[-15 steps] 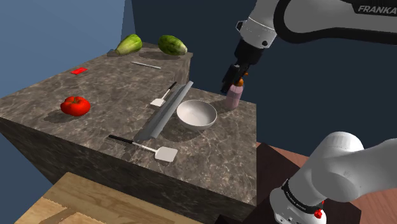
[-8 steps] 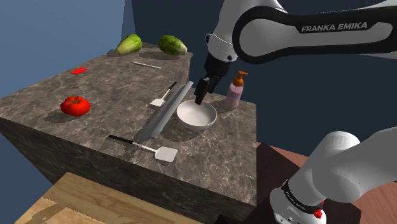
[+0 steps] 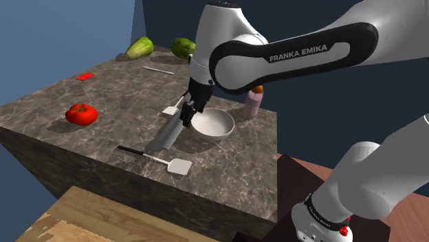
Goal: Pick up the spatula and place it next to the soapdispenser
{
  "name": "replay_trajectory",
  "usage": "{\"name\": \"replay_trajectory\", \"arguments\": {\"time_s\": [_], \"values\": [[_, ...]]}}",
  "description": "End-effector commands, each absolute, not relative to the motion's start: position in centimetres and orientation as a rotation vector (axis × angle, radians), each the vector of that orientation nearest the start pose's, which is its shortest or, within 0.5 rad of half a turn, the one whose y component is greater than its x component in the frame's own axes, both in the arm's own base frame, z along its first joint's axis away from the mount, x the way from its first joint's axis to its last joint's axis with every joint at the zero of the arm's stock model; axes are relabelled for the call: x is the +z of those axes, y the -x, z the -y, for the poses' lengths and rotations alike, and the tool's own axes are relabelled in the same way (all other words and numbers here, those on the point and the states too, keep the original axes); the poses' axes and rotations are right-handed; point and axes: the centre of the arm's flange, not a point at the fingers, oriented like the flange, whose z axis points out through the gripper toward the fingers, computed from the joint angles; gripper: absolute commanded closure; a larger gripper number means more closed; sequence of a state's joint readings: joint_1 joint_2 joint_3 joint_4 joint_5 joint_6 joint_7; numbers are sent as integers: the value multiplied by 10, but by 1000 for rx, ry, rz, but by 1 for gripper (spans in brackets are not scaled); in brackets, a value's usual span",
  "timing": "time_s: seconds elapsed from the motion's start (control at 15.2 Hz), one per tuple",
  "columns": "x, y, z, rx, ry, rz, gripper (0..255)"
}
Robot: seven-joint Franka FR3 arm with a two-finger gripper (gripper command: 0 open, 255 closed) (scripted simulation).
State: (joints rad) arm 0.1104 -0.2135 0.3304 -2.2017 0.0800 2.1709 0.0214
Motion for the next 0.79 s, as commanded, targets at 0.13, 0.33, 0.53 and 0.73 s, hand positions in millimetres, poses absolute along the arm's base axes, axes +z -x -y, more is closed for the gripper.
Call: {"name": "replay_trajectory", "arguments": {"time_s": [0.13,0.33,0.53,0.73], "values": [[458,-477,-268,-258,3032,648,0],[437,-493,-298,-255,3029,698,0],[415,-508,-329,-251,3026,748,0],[394,-523,-359,-248,3022,797,0]]}}
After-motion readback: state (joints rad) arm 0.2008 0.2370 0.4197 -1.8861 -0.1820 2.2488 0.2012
